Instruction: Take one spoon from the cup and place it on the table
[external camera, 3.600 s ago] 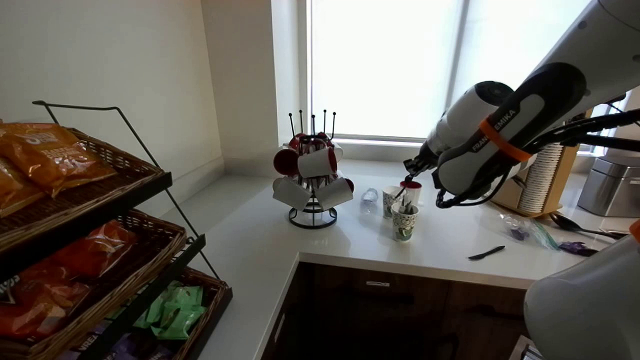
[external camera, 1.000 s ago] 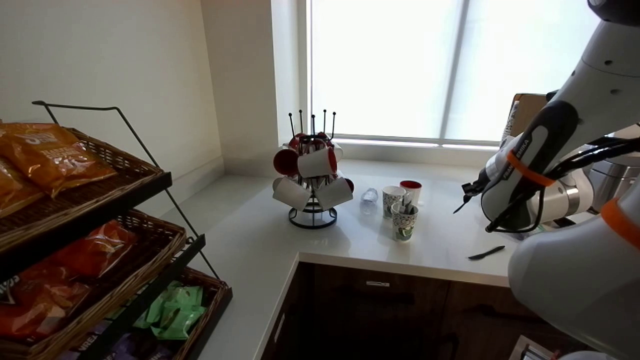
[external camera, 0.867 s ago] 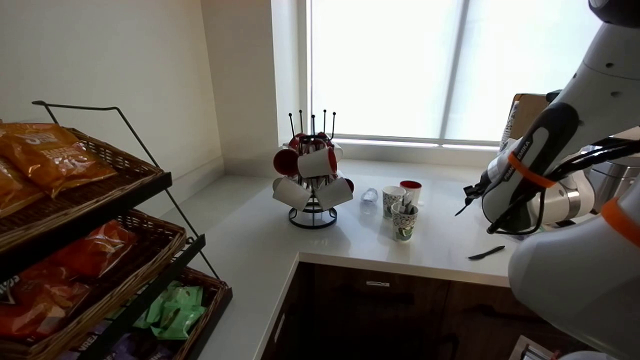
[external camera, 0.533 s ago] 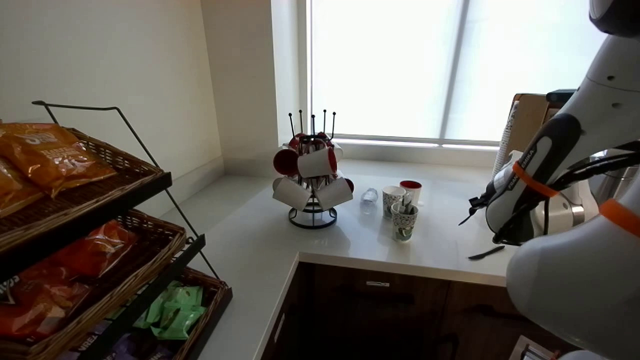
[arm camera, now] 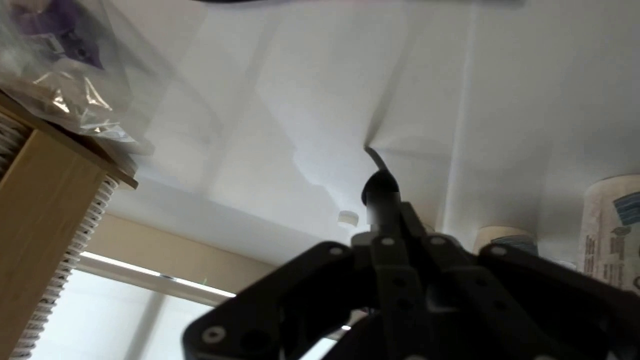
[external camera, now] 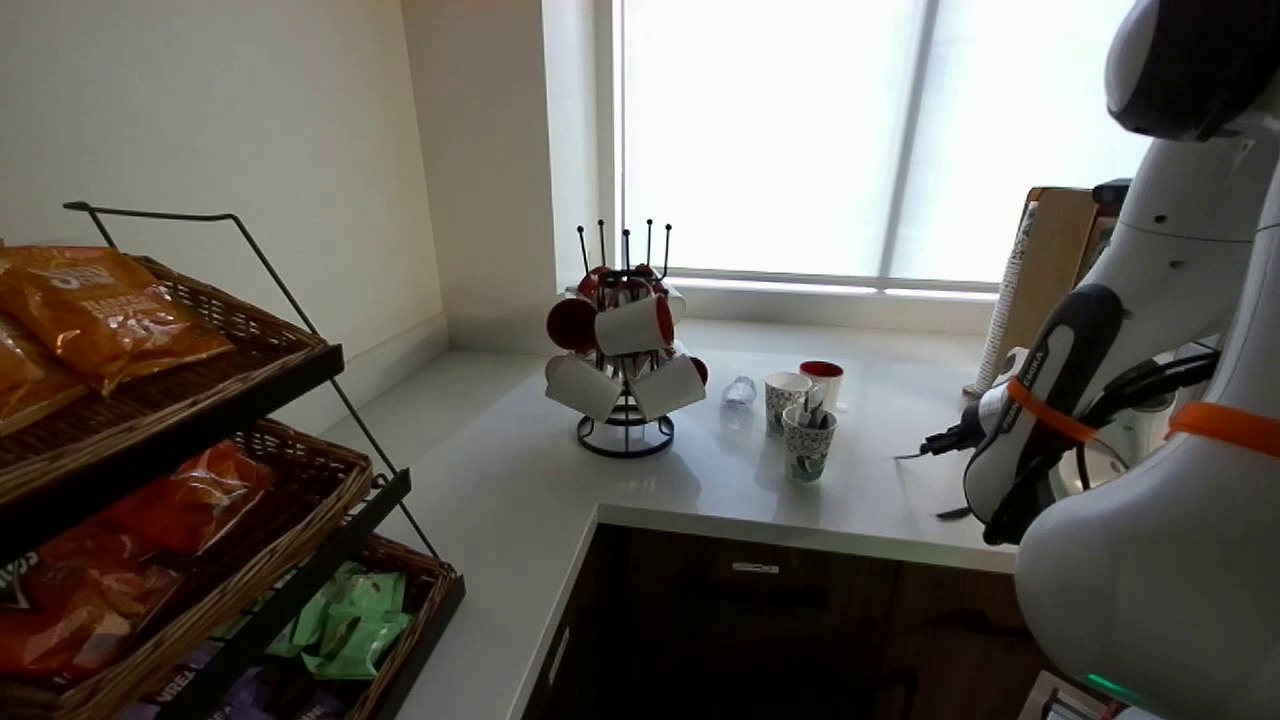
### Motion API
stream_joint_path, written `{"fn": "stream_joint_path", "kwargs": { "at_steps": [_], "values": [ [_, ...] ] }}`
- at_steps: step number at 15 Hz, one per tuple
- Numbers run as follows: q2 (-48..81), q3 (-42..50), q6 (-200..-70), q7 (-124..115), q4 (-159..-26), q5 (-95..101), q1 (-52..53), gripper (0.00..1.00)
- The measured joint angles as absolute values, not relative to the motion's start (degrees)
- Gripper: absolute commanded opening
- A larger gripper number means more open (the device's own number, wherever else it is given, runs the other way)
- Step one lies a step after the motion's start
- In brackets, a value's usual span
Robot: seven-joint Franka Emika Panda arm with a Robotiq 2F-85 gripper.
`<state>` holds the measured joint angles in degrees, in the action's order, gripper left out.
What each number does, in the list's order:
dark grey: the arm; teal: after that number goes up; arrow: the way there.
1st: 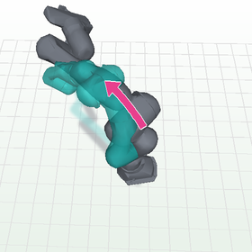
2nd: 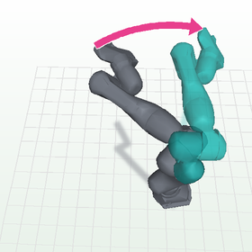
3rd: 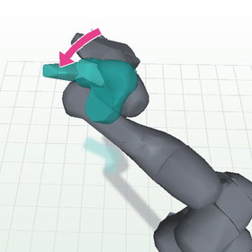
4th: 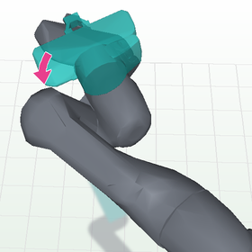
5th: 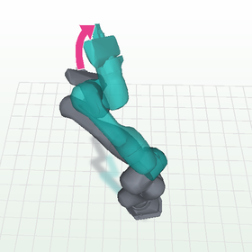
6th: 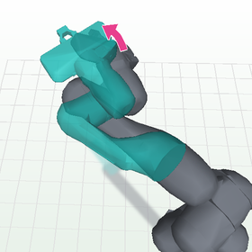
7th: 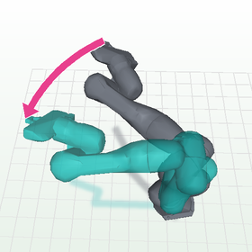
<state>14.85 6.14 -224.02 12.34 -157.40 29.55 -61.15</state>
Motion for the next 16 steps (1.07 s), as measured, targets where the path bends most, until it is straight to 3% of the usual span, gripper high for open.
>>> {"fn": "stream_joint_path", "kwargs": {
  "at_steps": [8, 16],
  "values": [
    [20.44, 11.30, -227.47, 11.67, -157.37, 29.90, -53.73, 0.96],
    [20.71, 13.28, -227.47, 11.26, -157.36, 30.11, -50.50, 1.00]
  ]
}}
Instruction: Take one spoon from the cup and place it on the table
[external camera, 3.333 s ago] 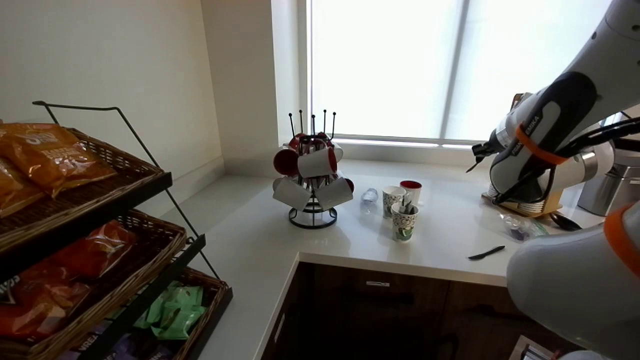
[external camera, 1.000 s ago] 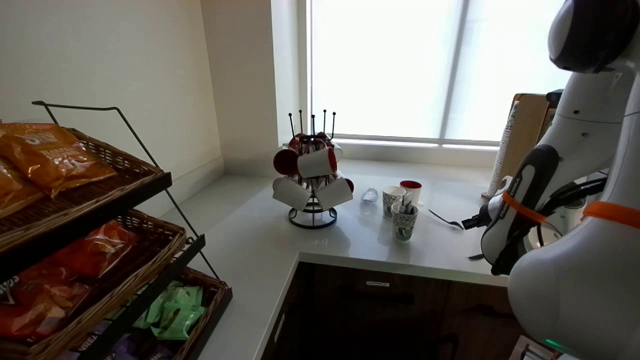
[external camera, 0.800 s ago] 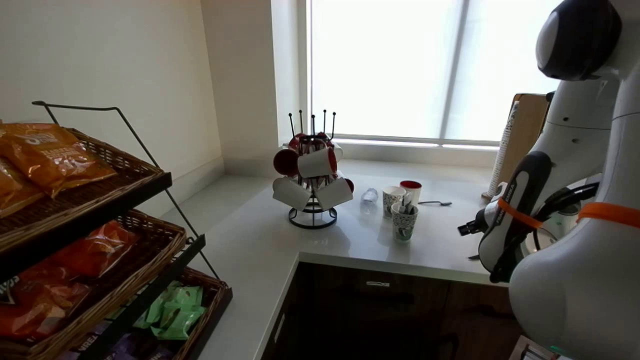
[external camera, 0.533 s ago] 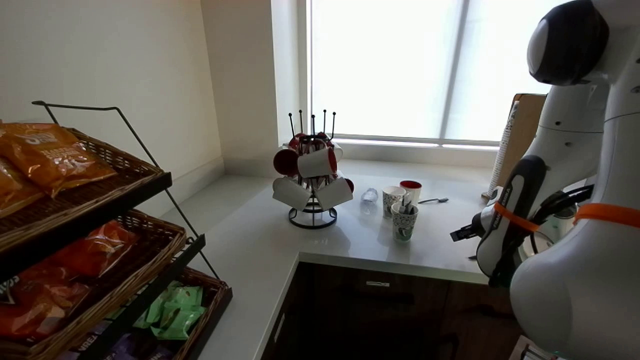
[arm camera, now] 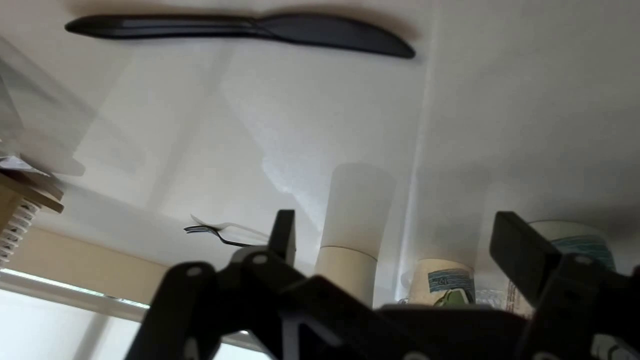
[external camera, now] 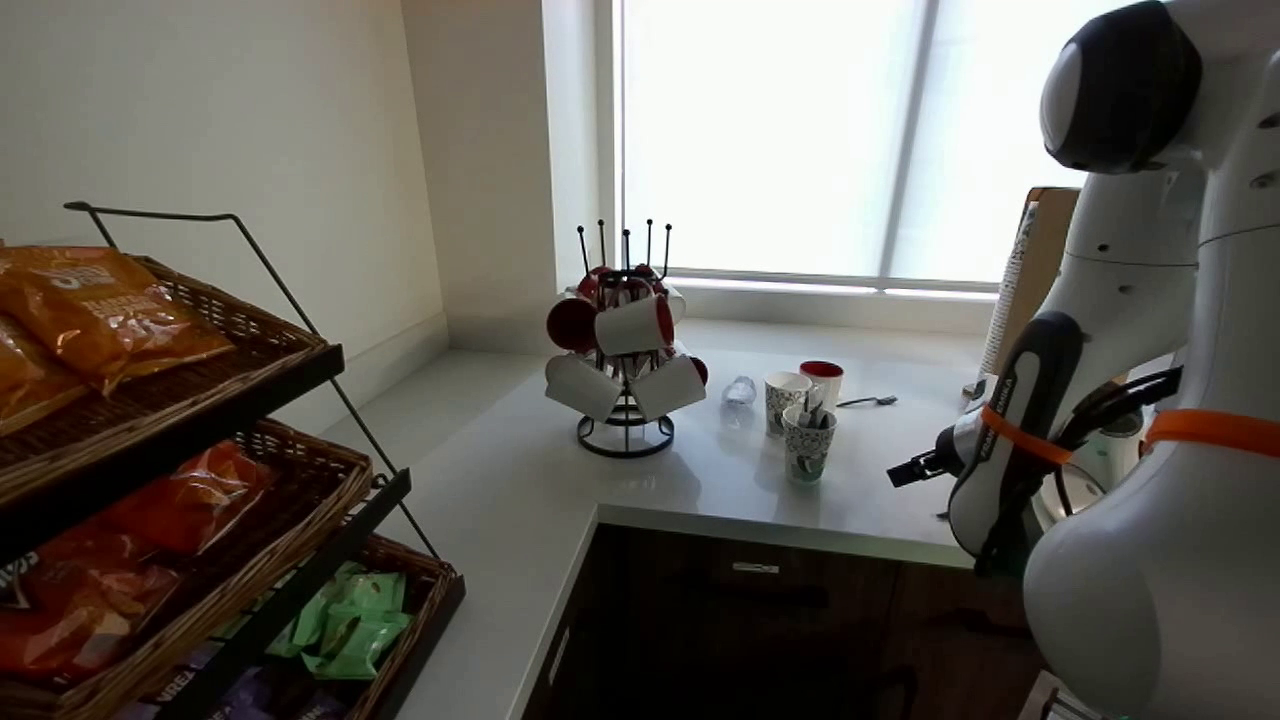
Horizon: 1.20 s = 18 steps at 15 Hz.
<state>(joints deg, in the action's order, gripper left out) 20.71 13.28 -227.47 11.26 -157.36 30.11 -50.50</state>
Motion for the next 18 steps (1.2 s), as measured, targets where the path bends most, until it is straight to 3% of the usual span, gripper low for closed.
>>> {"fn": "stream_joint_path", "kwargs": {
  "at_steps": [4, 10, 14, 18],
  "values": [
    [19.81, 14.93, -223.24, 10.98, -156.89, 28.43, -48.87, 1.00],
    [8.80, 15.74, -202.05, 6.98, -157.19, 28.00, -45.86, 1.00],
    [-0.33, 12.06, -184.83, -6.76, -157.18, 37.76, -45.56, 1.00],
    [-3.38, 8.76, -176.60, -12.25, -157.22, 33.13, -38.31, 1.00]
  ]
}}
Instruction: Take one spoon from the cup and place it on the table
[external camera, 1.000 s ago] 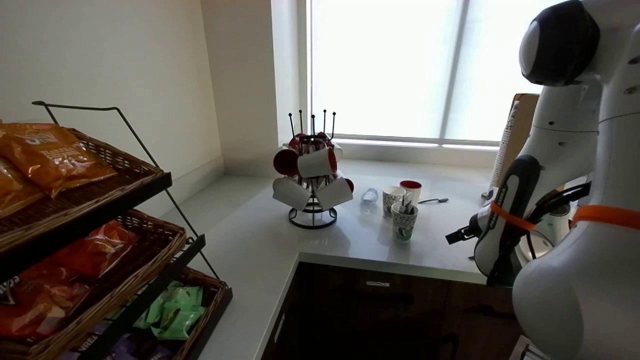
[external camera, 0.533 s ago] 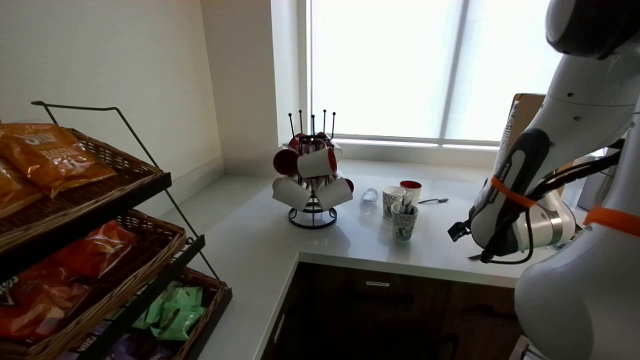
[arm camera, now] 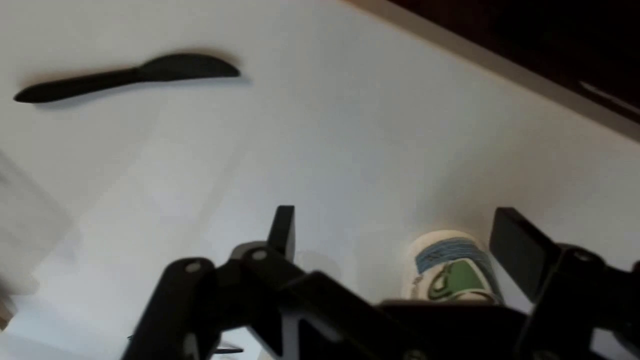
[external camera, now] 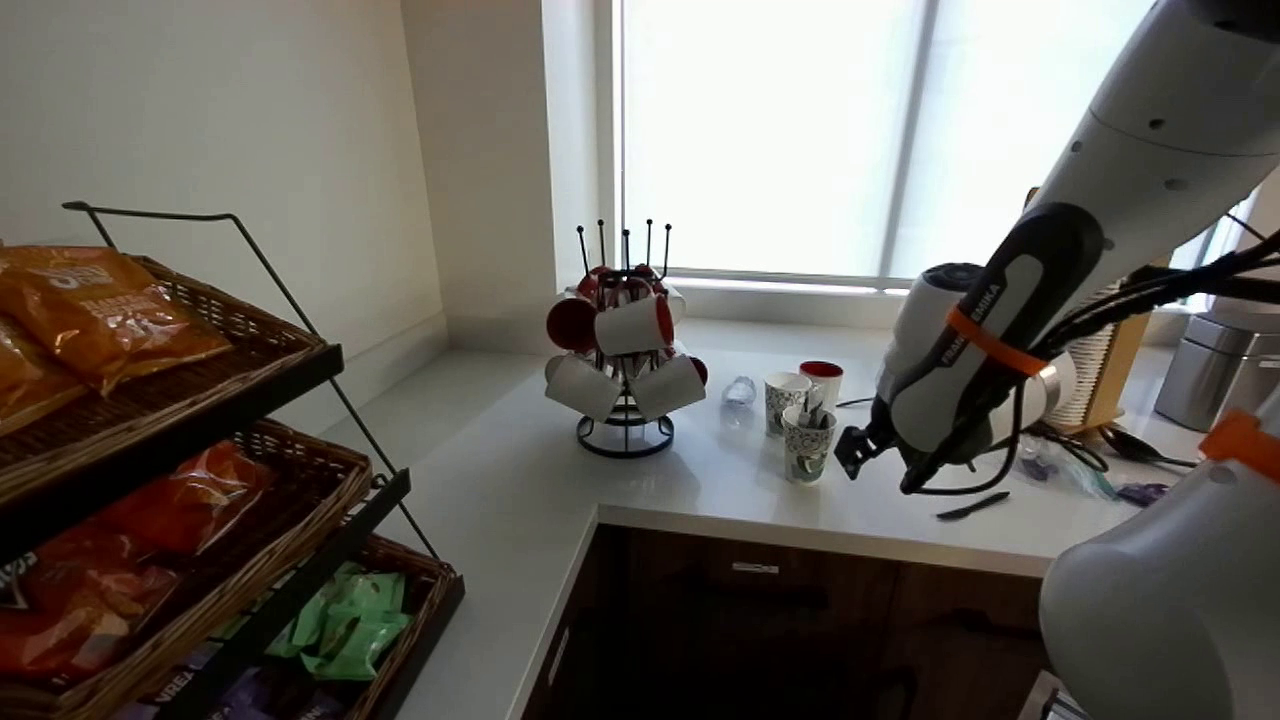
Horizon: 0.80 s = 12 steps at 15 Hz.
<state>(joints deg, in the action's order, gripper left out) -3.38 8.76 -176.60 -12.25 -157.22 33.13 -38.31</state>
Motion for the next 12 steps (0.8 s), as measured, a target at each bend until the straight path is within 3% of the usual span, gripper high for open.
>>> {"fn": "stream_joint_path", "kwargs": {
  "at_steps": [6, 12],
  "values": [
    [-11.32, 11.50, -154.65, 1.23, -157.01, 8.36, -20.97, 1.00],
    [-20.82, 16.00, -125.73, 11.38, -156.80, 7.99, -20.04, 1.00]
  ]
}}
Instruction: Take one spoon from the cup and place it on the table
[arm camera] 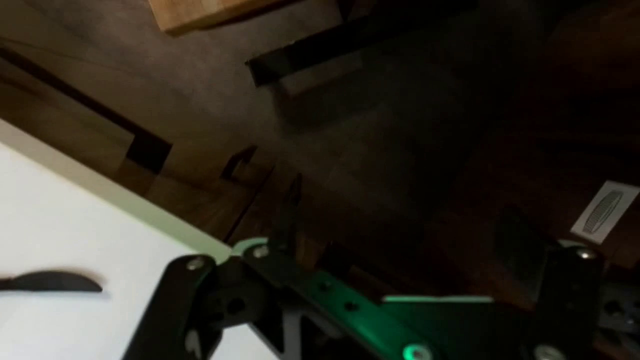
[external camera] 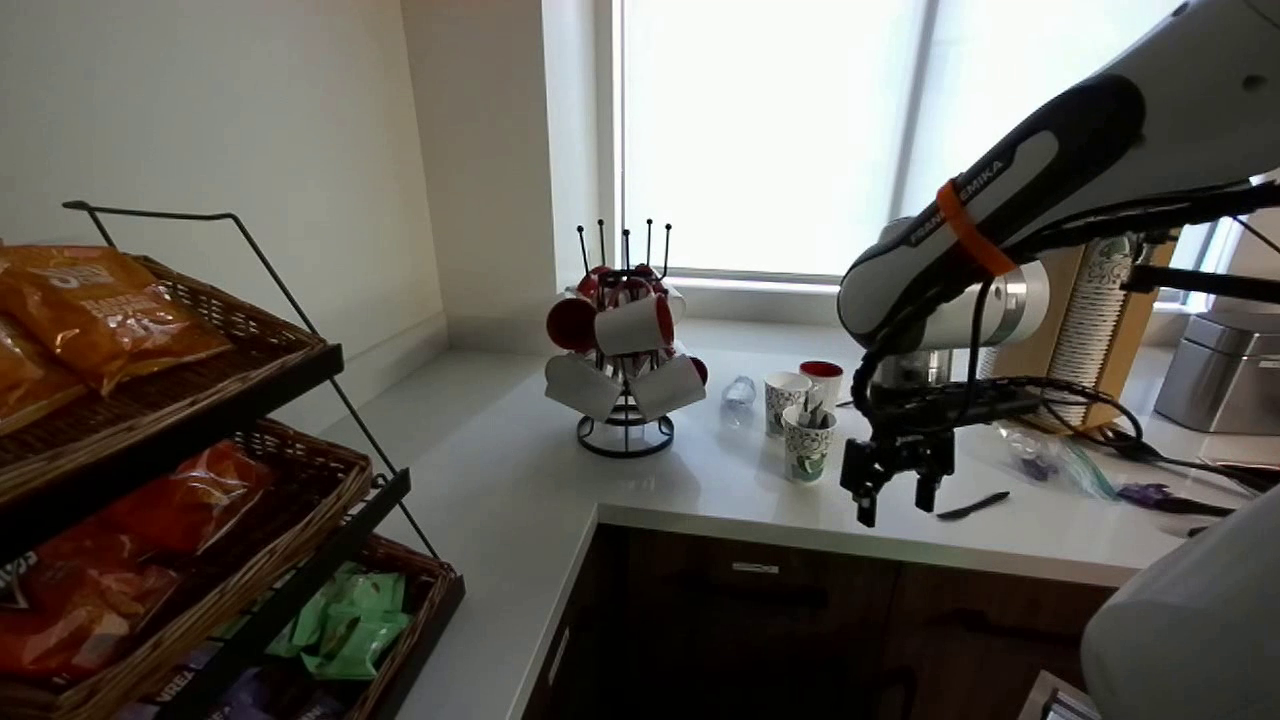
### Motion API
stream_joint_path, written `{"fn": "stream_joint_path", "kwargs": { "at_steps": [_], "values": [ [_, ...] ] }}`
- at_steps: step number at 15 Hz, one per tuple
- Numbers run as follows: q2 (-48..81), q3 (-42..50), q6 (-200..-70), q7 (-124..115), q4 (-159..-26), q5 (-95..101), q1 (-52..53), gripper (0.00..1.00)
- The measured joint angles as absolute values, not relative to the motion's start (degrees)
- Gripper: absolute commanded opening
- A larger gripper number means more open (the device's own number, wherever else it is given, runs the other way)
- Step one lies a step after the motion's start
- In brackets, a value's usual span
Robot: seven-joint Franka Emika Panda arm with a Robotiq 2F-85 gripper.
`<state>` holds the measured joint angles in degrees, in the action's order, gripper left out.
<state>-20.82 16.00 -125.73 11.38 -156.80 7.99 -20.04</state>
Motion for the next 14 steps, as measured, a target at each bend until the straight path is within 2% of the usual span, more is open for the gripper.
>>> {"fn": "stream_joint_path", "kwargs": {
  "at_steps": [7, 14],
  "values": [
    [-36.53, 15.67, -96.95, 17.28, -150.03, 8.36, -19.49, 1.00],
    [-40.22, 15.42, -94.83, 17.34, -149.94, 8.36, -19.11, 1.00]
  ]
}}
